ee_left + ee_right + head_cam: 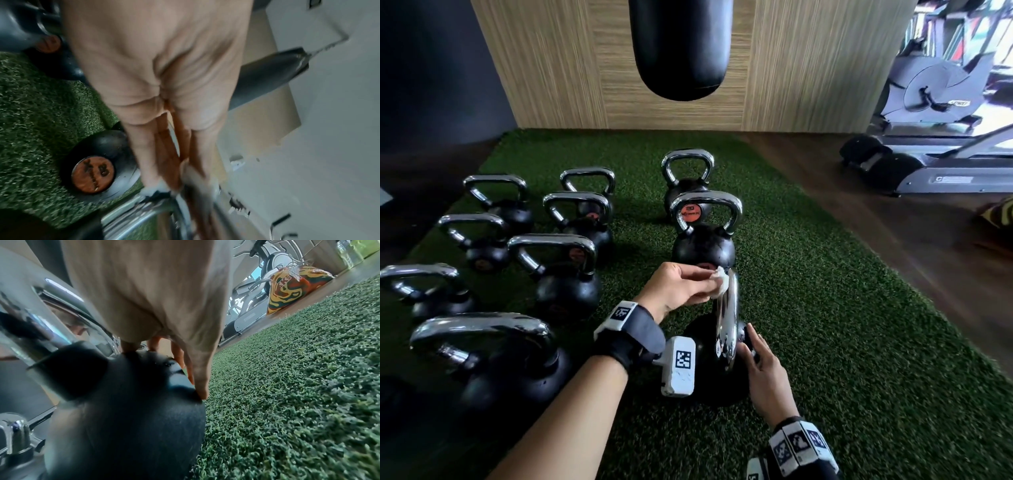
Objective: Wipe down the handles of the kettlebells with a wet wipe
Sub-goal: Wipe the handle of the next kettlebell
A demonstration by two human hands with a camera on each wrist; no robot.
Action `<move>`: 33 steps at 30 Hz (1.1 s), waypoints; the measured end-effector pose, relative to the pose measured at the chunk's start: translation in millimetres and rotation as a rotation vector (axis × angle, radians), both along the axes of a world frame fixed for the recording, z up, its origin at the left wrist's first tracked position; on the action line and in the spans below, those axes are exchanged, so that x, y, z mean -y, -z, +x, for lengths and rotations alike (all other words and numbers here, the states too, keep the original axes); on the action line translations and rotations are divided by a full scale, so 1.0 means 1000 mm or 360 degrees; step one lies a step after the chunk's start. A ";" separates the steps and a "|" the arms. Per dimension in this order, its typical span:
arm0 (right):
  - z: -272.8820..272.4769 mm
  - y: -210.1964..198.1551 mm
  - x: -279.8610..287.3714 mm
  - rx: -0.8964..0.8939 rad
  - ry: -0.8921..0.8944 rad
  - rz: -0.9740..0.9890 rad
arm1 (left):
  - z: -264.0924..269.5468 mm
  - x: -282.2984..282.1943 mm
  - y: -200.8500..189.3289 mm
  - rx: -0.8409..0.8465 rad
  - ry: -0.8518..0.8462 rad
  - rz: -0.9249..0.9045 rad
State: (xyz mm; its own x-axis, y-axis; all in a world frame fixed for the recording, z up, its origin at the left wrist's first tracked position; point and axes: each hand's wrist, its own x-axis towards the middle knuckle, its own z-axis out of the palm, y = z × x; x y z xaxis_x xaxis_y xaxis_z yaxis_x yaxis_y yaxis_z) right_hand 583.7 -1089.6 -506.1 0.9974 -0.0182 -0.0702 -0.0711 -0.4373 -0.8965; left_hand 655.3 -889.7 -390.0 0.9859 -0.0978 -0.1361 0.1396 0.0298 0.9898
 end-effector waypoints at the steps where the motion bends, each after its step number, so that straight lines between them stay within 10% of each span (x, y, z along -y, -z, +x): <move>1: 0.001 0.001 0.000 0.0005 0.0002 0.0014 | -0.004 -0.005 -0.001 -0.0005 0.0048 0.0042; 22: -0.007 -0.011 0.001 0.0058 0.0000 0.0041 | -0.079 -0.027 0.023 0.0334 0.0428 0.0779; 33: -0.005 -0.013 0.000 0.0042 -0.0008 0.0011 | -0.105 -0.015 0.064 0.0542 0.0070 0.0825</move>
